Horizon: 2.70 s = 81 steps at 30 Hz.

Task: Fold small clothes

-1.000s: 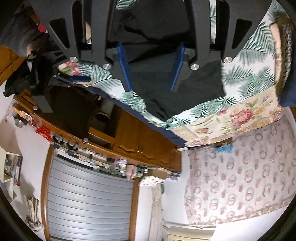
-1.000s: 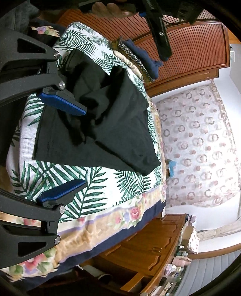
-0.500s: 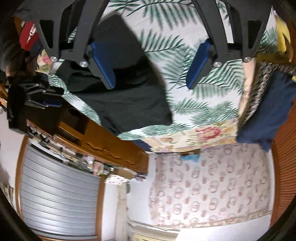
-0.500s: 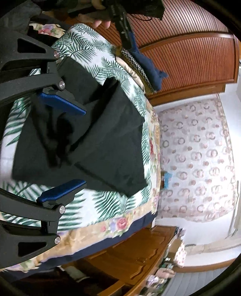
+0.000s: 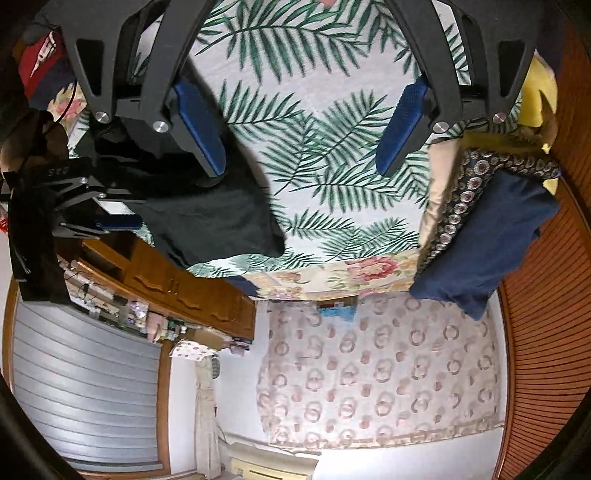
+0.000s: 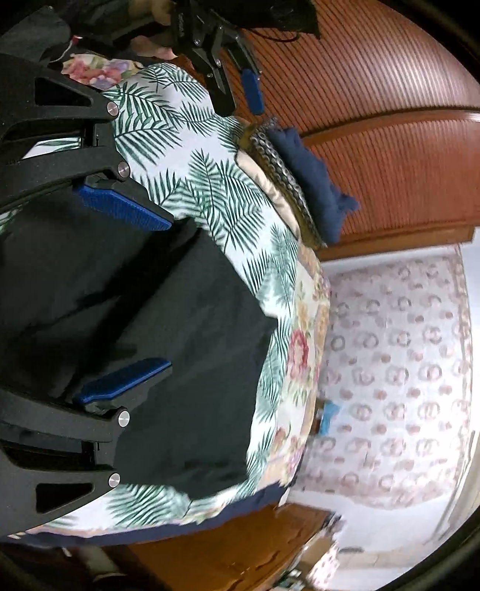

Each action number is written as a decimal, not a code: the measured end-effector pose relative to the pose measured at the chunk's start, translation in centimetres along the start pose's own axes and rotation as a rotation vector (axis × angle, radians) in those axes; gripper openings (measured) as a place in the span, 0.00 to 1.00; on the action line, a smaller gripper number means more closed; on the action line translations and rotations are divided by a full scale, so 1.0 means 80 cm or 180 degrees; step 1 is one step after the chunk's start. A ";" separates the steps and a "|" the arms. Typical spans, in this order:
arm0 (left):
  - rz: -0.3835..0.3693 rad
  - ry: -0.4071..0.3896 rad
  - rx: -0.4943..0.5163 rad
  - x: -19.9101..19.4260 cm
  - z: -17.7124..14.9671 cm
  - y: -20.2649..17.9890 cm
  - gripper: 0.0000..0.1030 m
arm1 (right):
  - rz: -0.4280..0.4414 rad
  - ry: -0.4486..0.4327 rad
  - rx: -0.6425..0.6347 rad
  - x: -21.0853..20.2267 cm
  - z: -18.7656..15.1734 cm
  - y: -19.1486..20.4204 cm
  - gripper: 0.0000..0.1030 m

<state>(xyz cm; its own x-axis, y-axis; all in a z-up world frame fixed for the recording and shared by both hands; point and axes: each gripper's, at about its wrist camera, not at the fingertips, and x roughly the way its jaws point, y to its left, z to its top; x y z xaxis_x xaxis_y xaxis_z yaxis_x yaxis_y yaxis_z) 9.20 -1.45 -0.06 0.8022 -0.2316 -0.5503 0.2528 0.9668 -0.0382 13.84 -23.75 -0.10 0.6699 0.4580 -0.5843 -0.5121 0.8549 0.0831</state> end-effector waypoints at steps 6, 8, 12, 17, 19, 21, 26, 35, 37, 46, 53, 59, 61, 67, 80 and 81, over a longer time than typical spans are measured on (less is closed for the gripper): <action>0.0004 -0.0005 -0.0057 -0.003 -0.006 0.008 0.82 | 0.0091 0.0235 -0.0186 0.044 0.015 0.018 0.71; 0.0006 0.0003 -0.0063 -0.002 -0.007 0.008 0.82 | 0.0065 0.0300 -0.0265 0.060 0.021 0.023 0.71; 0.0002 0.0000 -0.0088 -0.002 -0.009 0.013 0.82 | 0.0016 0.0435 -0.0305 0.084 0.031 0.026 0.71; -0.0007 0.0040 -0.0139 0.003 -0.013 0.017 0.82 | 0.0019 0.0580 -0.0378 0.104 0.040 0.028 0.71; -0.0026 0.0057 -0.0135 0.005 -0.015 0.016 0.82 | -0.0013 0.0633 -0.0452 0.109 0.040 0.031 0.71; -0.0045 0.0074 -0.0125 0.007 -0.017 0.014 0.82 | -0.0057 0.0674 -0.0520 0.116 0.040 0.036 0.71; -0.0064 0.0118 -0.0112 0.011 -0.022 0.008 0.82 | -0.0054 0.0666 -0.0565 0.113 0.047 0.026 0.11; -0.0142 0.0137 -0.0107 0.010 -0.024 -0.002 0.82 | -0.0354 0.0347 -0.0361 0.061 0.096 -0.055 0.09; -0.0165 0.0149 -0.0111 0.012 -0.024 -0.005 0.82 | -0.0543 0.0322 -0.0349 0.057 0.108 -0.077 0.09; -0.0378 0.0292 -0.0167 0.037 -0.032 -0.024 0.82 | -0.1166 0.0616 0.0116 0.105 0.122 -0.164 0.09; -0.0450 0.0400 -0.0080 0.053 -0.038 -0.046 0.82 | -0.1267 0.0560 0.0484 0.100 0.108 -0.182 0.45; -0.0526 0.0460 -0.0065 0.058 -0.044 -0.062 0.82 | -0.0909 0.0292 0.0274 0.026 0.075 -0.117 0.45; -0.0523 0.0509 -0.0038 0.061 -0.047 -0.066 0.82 | -0.0755 0.0243 0.0161 -0.003 0.053 -0.086 0.45; -0.0465 0.0665 0.0012 0.073 -0.053 -0.074 0.82 | -0.0273 0.0314 -0.0036 -0.026 -0.005 0.000 0.45; -0.0179 0.0940 0.0247 0.094 -0.067 -0.082 0.82 | -0.0338 0.0618 -0.0308 0.015 -0.044 0.030 0.06; -0.0183 0.0936 0.0252 0.094 -0.067 -0.082 0.82 | -0.0329 0.0586 -0.0301 0.008 -0.042 0.029 0.05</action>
<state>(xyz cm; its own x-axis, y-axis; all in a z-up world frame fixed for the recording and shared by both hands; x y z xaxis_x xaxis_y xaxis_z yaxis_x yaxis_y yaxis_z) 10.65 -8.95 -8.44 0.5973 -0.2332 -0.7674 0.3439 0.9388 -0.0176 11.30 -22.31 -2.98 0.6166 0.3097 -0.7238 -0.4996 0.8644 -0.0558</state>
